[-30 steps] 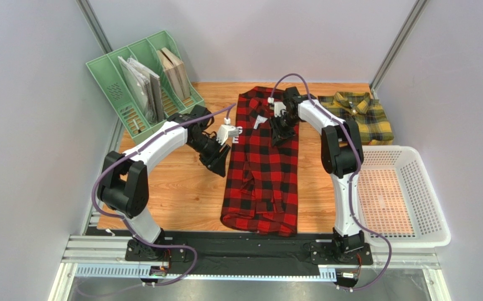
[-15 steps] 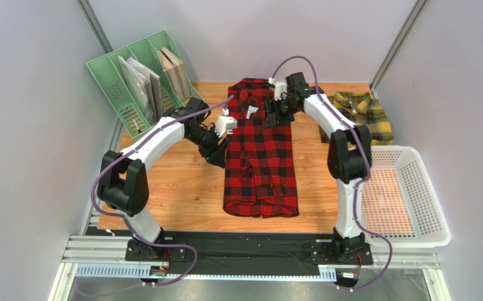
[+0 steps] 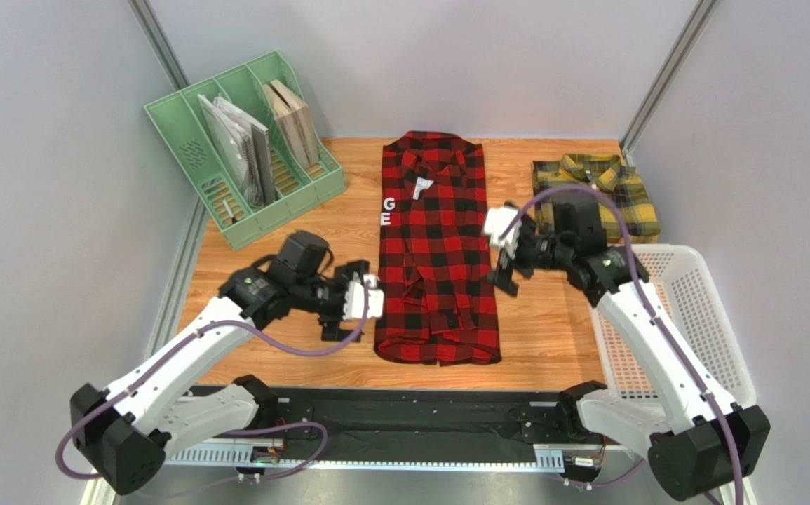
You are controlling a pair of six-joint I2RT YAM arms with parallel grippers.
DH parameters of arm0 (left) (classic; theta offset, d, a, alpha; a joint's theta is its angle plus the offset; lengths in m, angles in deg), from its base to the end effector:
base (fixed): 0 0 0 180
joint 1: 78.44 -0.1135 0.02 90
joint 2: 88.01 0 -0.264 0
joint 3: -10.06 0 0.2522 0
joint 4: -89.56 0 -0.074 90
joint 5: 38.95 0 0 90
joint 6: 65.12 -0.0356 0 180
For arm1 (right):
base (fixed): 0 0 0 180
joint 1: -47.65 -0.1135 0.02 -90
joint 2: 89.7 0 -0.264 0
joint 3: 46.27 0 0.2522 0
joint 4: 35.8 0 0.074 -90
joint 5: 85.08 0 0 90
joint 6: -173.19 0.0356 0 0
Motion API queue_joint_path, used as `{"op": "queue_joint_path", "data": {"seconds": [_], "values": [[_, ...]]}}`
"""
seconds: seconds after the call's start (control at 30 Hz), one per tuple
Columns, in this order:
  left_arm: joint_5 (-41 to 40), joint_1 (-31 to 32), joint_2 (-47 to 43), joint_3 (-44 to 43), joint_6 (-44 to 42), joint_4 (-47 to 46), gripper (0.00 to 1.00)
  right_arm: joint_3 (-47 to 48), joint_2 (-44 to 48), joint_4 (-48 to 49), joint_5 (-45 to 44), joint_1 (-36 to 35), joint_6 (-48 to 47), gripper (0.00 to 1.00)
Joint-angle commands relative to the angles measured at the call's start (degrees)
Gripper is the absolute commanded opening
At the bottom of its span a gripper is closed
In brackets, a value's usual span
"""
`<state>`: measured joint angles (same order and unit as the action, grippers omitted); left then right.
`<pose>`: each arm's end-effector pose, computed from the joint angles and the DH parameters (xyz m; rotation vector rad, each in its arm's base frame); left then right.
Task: Fold and stack the long sleeve shirts
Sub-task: Fold the shirt
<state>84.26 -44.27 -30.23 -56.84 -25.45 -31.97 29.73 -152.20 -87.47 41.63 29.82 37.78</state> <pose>0.1511 -0.1261 0.2981 1.7410 1.5374 -0.5614 0.2067 0.0888 0.3432 -1.3838 1.6043 0.4317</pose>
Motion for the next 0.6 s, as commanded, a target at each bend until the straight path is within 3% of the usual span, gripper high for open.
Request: {"op": "queue_joint_path", "data": {"seconds": [0.0, 0.07, 0.23, 0.4, 0.57], "values": [[-5.69, 8.17, -0.81, 12.32, -5.75, -12.34, 0.96, -15.6, 3.51, -8.93, 4.43, -2.74, -25.65, 1.0], [-9.89, 12.99, -1.79, 16.65, -5.4, -20.43, 0.94, -21.69, 7.38, -7.89, 4.25, -2.83, -30.95, 1.0], [-15.19, 18.82, 3.65, 20.1, -1.71, -27.03, 0.85, -34.79, 11.61, -4.2, -0.49, -5.38, -40.53, 1.0], [-18.18, 22.95, 8.74, 22.47, -2.32, -31.78, 0.83, -39.47, 10.82, 1.25, -3.48, -8.71, -40.2, 0.99], [-22.22, 26.38, 13.75, 22.13, -4.69, -32.49, 0.8, -41.23, 4.86, 8.02, -5.77, -9.25, -40.9, 0.8]]}}
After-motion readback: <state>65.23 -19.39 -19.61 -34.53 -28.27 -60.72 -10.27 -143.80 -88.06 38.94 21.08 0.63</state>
